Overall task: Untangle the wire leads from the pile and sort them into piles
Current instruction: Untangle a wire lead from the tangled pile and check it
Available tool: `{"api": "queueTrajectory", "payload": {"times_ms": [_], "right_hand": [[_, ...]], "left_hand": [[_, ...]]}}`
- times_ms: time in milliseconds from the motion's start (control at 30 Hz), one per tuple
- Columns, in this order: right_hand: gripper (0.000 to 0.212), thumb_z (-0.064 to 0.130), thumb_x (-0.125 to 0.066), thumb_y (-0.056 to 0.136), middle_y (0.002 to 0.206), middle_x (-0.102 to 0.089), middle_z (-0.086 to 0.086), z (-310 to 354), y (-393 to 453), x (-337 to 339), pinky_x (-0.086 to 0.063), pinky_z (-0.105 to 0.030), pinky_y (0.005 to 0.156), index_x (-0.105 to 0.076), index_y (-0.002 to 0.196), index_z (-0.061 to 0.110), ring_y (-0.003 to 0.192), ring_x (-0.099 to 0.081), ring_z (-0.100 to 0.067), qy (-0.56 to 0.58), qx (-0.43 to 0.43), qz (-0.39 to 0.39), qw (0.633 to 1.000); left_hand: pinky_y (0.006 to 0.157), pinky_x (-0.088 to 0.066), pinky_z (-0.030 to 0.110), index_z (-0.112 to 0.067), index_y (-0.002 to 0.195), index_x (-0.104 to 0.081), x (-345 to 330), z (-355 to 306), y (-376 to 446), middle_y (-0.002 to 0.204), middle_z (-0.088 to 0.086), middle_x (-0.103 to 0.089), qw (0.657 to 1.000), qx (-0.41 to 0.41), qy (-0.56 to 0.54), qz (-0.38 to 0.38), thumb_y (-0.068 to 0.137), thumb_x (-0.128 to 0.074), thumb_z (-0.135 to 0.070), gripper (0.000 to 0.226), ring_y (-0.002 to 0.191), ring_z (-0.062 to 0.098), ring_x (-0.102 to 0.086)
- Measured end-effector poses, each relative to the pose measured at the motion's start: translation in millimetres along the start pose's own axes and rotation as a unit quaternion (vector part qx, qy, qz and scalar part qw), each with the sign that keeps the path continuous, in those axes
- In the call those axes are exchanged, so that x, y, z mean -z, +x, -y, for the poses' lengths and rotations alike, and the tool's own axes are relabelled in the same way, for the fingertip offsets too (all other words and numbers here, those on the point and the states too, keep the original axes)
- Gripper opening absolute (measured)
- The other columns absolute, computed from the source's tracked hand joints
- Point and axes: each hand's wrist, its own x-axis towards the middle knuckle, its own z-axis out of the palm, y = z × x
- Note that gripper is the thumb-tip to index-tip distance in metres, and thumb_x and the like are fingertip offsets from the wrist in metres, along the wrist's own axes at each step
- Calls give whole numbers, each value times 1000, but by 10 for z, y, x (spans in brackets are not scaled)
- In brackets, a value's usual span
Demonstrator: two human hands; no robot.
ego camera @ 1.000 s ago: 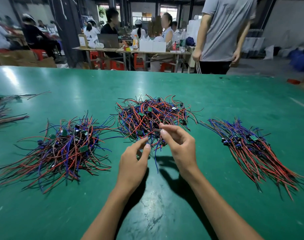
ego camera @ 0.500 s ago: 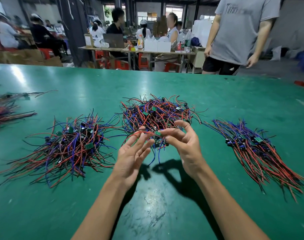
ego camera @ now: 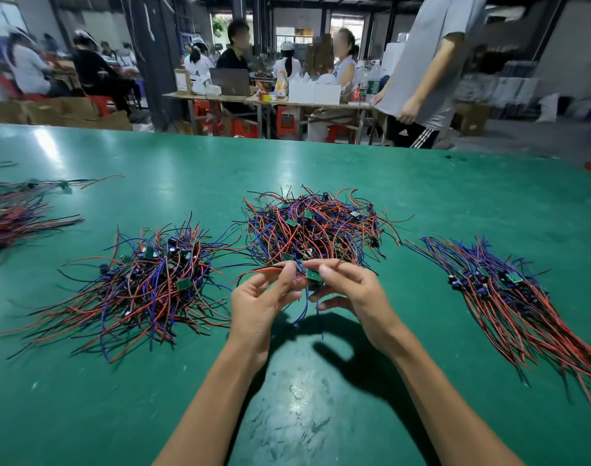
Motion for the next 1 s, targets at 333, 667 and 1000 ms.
{"api": "queueTrajectory", "payload": {"times_ms": [333,667,1000], "right_hand": [[56,4,-77,79,119,-72,-15,-90,23,-43,-56,-23,85,-61,131,13,101,-69,-19,82,83,-47,992],[43,26,-69,94,125,-62,13,-229,57,72,-45,-33,101,-60,135,38,113,-54,-8,-435,116,-133,883],[13,29,-71,92,107,-60,9,-323,126,0,-46,-33,91,-73,104,23,106,-54,-12,-483,59,-131,864]], "left_hand": [[75,-44,18,-33,80,-73,38,-128,89,99,-12,-51,914,-298,261,-90,77,-79,-42,11,85,4,-56],[94,-52,43,-2,100,-65,960,-1344,637,118,17,-70,546,-558,622,-56,103,-55,-8,12,110,31,-66],[100,-51,46,-11,105,-77,1355,-1276,431,113,8,-74,630,-214,743,70,66,-68,23,52,112,28,-67]]}}
